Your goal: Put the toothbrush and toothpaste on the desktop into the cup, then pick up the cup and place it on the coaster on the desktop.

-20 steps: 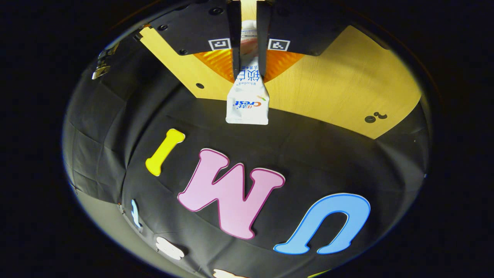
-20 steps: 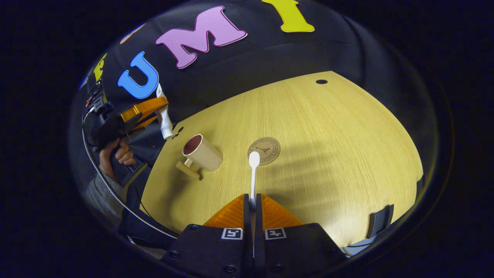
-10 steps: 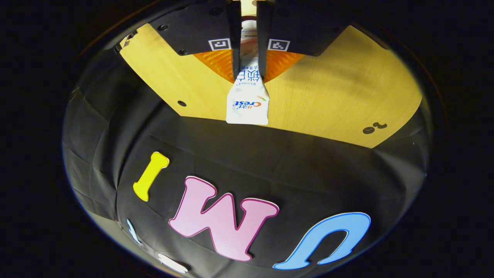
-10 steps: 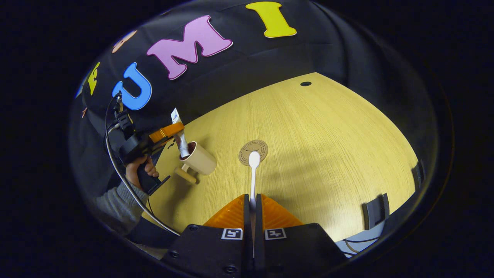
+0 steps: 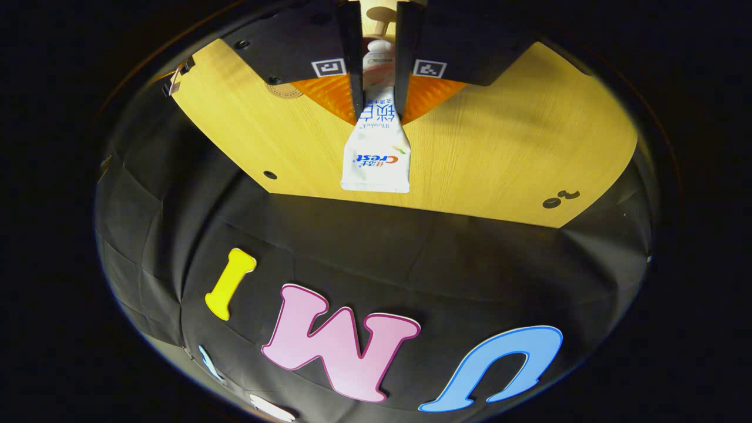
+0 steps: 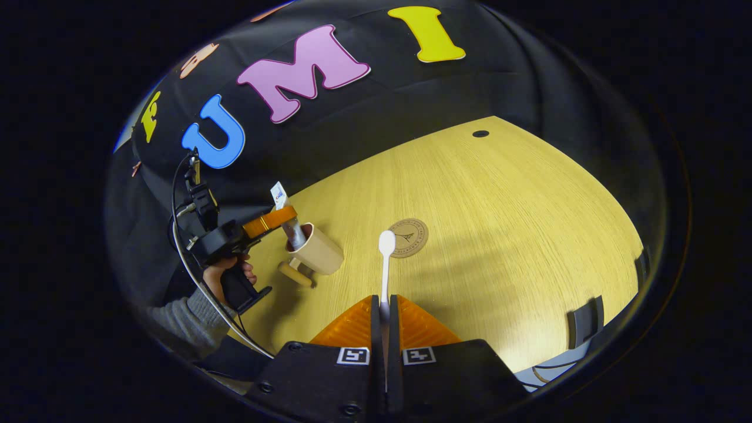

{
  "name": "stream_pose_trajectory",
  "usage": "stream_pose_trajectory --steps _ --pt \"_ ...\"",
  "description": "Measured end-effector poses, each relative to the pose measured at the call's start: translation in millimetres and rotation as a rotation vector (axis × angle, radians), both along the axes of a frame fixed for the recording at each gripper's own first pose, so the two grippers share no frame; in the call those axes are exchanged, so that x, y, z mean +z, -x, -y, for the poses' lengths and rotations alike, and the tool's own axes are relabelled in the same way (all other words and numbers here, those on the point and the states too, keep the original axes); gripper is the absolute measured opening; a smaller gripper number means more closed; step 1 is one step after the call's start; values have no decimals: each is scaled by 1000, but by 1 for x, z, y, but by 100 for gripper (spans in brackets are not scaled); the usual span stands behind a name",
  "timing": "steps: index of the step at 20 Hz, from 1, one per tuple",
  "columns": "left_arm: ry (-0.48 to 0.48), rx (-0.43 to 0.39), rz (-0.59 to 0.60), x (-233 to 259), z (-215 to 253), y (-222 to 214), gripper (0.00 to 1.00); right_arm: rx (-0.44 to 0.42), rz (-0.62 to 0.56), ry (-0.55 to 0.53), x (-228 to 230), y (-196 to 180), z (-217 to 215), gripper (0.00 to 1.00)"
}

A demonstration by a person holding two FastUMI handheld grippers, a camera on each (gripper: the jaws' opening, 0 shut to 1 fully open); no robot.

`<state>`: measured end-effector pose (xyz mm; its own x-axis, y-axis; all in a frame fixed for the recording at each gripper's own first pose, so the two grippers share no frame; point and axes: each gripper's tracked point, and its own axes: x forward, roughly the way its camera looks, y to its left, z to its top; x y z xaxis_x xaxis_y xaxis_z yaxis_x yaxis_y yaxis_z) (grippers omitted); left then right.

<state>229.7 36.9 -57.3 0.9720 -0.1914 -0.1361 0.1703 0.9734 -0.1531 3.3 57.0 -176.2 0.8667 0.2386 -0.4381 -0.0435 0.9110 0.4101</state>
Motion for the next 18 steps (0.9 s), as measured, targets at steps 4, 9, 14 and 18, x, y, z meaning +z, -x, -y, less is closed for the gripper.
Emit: stream_pose_trajectory --steps 4,9,14,18 --pt "-10 -43 -47 -16 8 13 40 23 50 -19 22 -13 -15 6" --pt "-7 -40 -49 -15 3 34 60 66 111 -60 48 -29 -37 6" --pt "-1 -14 -22 1 -19 74 57 137 222 -106 93 -61 -69 6" --pt "11 10 -33 2 -37 112 60 183 312 -139 125 -97 -97 6"
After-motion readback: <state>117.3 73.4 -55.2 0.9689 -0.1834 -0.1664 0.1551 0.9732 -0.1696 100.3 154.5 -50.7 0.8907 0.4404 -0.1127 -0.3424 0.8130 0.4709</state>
